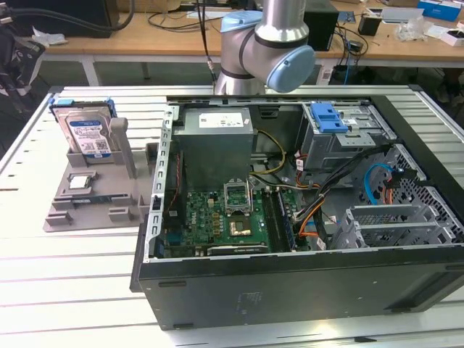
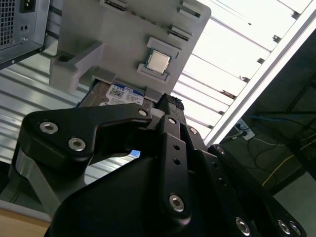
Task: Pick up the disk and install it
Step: 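Reach for the disk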
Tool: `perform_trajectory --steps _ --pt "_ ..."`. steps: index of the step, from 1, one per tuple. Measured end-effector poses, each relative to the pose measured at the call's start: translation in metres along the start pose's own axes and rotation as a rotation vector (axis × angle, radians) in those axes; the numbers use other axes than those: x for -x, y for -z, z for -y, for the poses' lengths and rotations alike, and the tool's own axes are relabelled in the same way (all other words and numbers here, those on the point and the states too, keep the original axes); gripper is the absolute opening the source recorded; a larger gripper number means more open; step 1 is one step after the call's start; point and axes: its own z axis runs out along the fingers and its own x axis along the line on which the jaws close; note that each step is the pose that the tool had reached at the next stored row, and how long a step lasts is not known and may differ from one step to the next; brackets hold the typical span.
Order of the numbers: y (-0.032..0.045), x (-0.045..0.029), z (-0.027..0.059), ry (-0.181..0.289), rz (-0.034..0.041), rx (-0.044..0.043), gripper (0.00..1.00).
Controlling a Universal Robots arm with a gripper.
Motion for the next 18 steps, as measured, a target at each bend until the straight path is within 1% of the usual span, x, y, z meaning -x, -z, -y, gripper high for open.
perform_trajectory --steps 8,10,13,18 --pt "-0.0001 -0.0098 -0.0002 0.000 0.0000 0.0000 0.11" --pt "-0.0003 -0.0121 -0.0015 0.000 0.0000 0.0000 0.11" --pt "-0.0012 -0.0157 -0.0082 0.000 0.0000 -0.0002 0.11" --pt "-0.0031 -0.0166 -0.0189 0.000 -0.0001 -0.0013 0.11"
